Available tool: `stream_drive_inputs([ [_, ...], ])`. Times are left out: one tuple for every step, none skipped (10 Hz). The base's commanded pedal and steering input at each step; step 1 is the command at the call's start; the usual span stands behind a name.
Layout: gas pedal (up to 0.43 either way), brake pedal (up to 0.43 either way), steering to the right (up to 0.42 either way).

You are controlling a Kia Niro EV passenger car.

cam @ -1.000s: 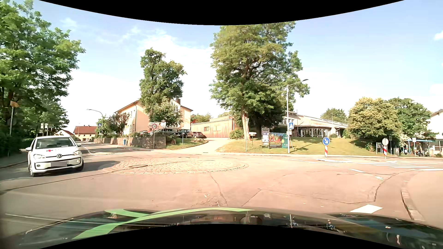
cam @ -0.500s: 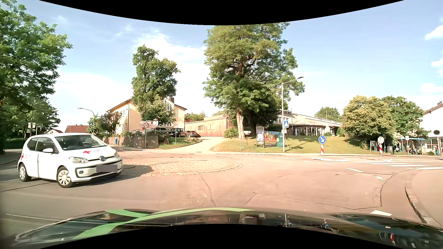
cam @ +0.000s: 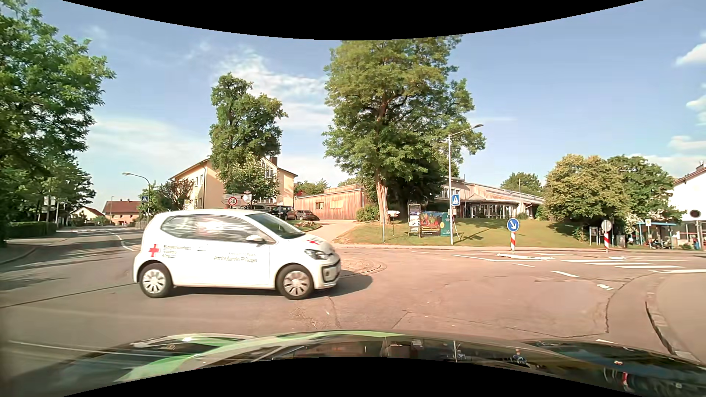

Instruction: Follow the waypoints while adhering to traffic rules and regulations

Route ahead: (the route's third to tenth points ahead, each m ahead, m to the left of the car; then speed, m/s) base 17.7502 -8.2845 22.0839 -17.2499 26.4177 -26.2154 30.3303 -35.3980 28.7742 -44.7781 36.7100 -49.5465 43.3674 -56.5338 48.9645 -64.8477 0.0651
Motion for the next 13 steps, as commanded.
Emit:
stream_drive_inputs([
  [0.0, 0.244, 0.254],
  [0.0, 0.018, 0.253],
  [0.0, 0.0, 0.253],
  [0.0, 0.0, 0.254],
  [0.0, 0.0, 0.254],
  [0.0, 0.0, 0.254],
  [0.0, 0.0, 0.253],
  [0.118, 0.0, 0.253],
  [0.138, 0.0, 0.254],
  [0.189, 0.0, 0.256],
  [0.189, 0.0, 0.258],
  [0.197, 0.0, 0.26],
  [0.248, 0.0, 0.262],
])
